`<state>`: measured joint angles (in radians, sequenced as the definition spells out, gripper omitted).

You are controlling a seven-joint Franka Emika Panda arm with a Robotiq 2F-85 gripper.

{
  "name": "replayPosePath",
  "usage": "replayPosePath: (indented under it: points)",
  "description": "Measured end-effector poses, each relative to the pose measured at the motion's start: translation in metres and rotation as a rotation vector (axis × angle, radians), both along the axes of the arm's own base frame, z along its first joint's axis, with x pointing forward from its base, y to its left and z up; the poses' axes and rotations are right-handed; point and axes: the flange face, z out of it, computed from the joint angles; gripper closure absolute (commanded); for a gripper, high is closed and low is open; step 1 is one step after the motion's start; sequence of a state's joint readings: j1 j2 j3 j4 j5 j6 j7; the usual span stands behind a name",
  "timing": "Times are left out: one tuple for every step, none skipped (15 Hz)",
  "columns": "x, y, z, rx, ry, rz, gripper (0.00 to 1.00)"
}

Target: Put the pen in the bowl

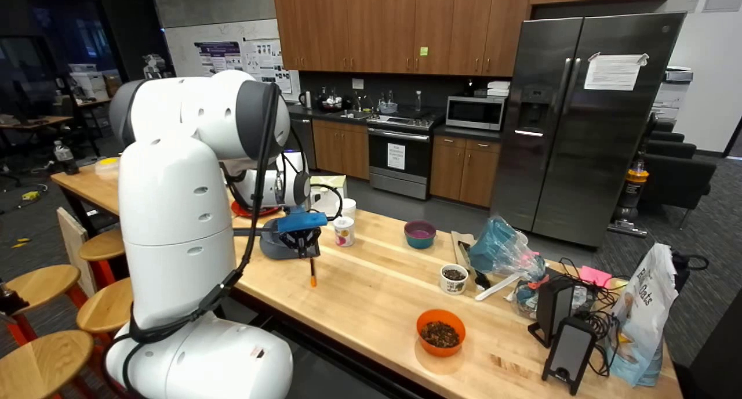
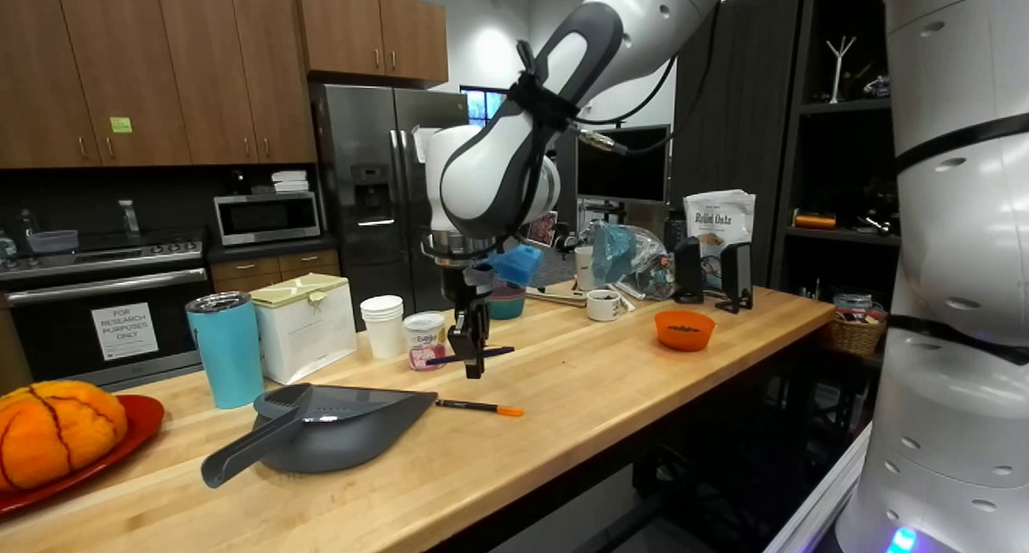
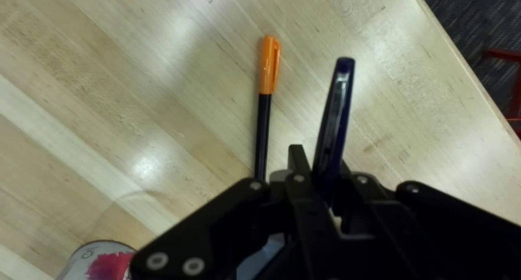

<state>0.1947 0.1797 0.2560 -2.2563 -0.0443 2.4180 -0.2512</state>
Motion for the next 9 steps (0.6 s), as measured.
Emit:
replayPosePath:
  points:
    - [-0.003,-0.001,0.005,0.006,0.001,-0.005,0.96]
    - [-0.006,-0.003,0.01,0.015,0.006,-0.01,0.96]
    - [-0.01,-0.005,0.016,0.024,0.016,-0.014,0.96]
    - [-0.014,-0.008,0.022,0.031,0.026,-0.017,0.96]
    - [-0.018,-0.011,0.029,0.033,0.037,-0.018,0.96]
    - [-0.022,-0.015,0.037,0.031,0.048,-0.017,0.96]
    - [-0.025,-0.021,0.044,0.025,0.056,-0.02,0.96]
    - [-0.029,-0.028,0.052,0.02,0.062,-0.024,0.96]
    - [-0.031,-0.037,0.06,0.014,0.067,-0.032,0.96]
